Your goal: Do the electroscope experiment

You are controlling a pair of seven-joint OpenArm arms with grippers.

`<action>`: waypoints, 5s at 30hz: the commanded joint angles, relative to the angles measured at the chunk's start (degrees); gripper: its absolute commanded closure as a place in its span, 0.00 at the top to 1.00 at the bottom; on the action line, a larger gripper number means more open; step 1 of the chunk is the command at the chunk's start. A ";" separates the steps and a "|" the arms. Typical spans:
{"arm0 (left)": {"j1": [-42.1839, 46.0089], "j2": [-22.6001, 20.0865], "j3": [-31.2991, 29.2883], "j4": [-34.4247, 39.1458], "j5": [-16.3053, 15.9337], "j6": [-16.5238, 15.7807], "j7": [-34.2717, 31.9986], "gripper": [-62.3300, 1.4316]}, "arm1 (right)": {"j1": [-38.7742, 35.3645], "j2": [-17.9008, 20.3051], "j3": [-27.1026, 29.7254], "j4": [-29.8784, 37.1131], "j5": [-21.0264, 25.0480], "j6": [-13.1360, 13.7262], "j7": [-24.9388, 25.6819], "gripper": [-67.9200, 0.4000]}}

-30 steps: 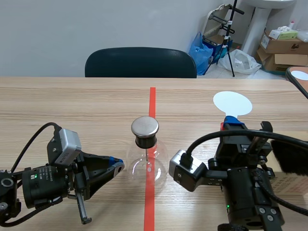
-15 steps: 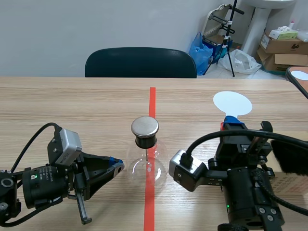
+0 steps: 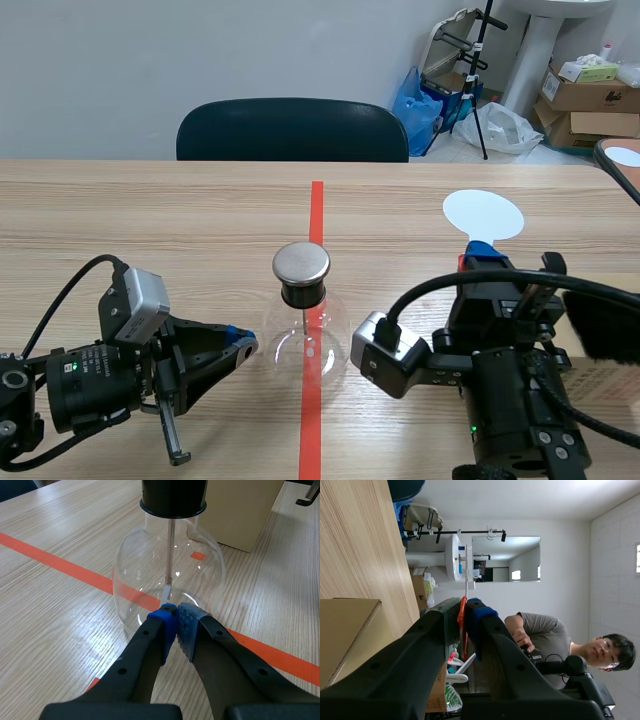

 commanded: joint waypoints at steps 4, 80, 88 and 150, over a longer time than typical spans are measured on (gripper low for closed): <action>-0.13 0.00 -0.22 0.98 -0.52 0.04 -0.61 0.08 | 0.52 0.46 -0.20 1.38 -0.13 -0.66 2.82 0.03; -0.13 0.02 -0.22 0.98 -0.52 0.04 -0.61 0.08 | 0.52 0.46 -0.20 1.38 -0.13 -0.63 40.72 0.03; -0.13 0.02 -0.22 0.98 -0.52 0.04 -0.61 0.08 | 0.52 0.46 -0.20 1.38 -0.13 -0.63 40.72 0.03; -0.13 0.02 -0.22 0.98 -0.52 0.04 -0.61 0.08 | 0.52 0.46 -0.20 1.38 -0.13 -0.63 40.70 0.03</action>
